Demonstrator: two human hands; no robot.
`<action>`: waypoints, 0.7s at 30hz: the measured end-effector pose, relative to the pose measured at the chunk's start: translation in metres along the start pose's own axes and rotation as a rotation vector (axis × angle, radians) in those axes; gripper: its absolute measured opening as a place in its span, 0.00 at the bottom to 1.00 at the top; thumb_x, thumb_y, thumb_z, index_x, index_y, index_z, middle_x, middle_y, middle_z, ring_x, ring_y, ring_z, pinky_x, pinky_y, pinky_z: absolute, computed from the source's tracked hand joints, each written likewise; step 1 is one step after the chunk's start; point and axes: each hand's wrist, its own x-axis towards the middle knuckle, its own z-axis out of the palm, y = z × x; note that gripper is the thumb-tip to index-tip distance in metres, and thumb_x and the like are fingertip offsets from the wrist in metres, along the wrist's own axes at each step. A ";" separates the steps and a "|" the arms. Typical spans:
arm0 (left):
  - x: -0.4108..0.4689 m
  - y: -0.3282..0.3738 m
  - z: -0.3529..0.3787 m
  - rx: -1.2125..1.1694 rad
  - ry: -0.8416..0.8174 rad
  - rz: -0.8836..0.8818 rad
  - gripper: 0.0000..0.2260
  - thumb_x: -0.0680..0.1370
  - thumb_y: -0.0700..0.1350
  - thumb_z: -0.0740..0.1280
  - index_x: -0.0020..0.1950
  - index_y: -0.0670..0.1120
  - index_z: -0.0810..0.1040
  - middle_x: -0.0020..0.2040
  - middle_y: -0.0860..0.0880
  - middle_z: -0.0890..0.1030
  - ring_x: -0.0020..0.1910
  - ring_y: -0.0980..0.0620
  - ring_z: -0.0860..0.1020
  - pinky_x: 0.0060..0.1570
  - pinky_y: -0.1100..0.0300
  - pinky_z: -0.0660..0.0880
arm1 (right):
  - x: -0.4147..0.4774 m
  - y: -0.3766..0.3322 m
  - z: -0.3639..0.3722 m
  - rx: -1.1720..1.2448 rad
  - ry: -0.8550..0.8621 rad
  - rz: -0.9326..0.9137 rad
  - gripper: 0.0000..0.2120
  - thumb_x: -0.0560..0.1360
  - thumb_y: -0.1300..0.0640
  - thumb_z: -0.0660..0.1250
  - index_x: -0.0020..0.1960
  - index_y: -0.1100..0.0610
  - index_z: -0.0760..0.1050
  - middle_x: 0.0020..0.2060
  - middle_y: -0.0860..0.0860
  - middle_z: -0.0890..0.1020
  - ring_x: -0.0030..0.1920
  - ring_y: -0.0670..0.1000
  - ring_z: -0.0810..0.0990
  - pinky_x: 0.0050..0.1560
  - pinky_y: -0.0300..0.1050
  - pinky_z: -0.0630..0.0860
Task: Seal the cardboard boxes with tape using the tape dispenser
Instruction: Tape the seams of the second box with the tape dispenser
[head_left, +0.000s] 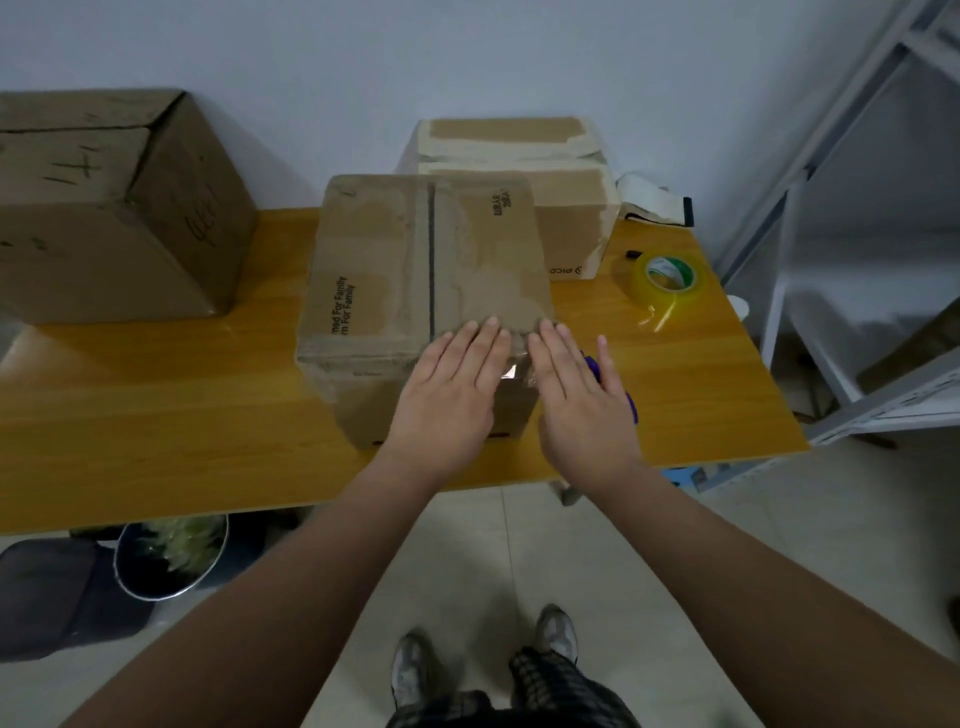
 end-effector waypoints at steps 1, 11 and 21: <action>-0.005 -0.008 0.000 0.005 -0.018 0.018 0.29 0.74 0.45 0.66 0.74 0.41 0.63 0.72 0.44 0.67 0.71 0.47 0.65 0.71 0.52 0.57 | -0.001 -0.003 0.003 -0.016 -0.004 0.027 0.36 0.67 0.66 0.65 0.74 0.62 0.59 0.72 0.59 0.65 0.72 0.59 0.63 0.70 0.64 0.50; -0.066 -0.102 -0.004 -0.023 -0.006 0.028 0.31 0.72 0.38 0.69 0.73 0.43 0.63 0.71 0.44 0.68 0.70 0.45 0.66 0.70 0.48 0.59 | 0.002 -0.042 0.010 0.021 -0.084 0.334 0.37 0.70 0.65 0.62 0.76 0.55 0.51 0.77 0.53 0.54 0.75 0.60 0.52 0.71 0.65 0.44; -0.052 -0.102 -0.002 0.016 -0.026 0.069 0.28 0.80 0.47 0.52 0.77 0.45 0.44 0.78 0.49 0.49 0.76 0.53 0.47 0.72 0.54 0.38 | 0.029 -0.130 -0.006 0.070 -0.133 0.125 0.35 0.73 0.60 0.55 0.77 0.59 0.46 0.77 0.55 0.52 0.76 0.52 0.45 0.74 0.58 0.39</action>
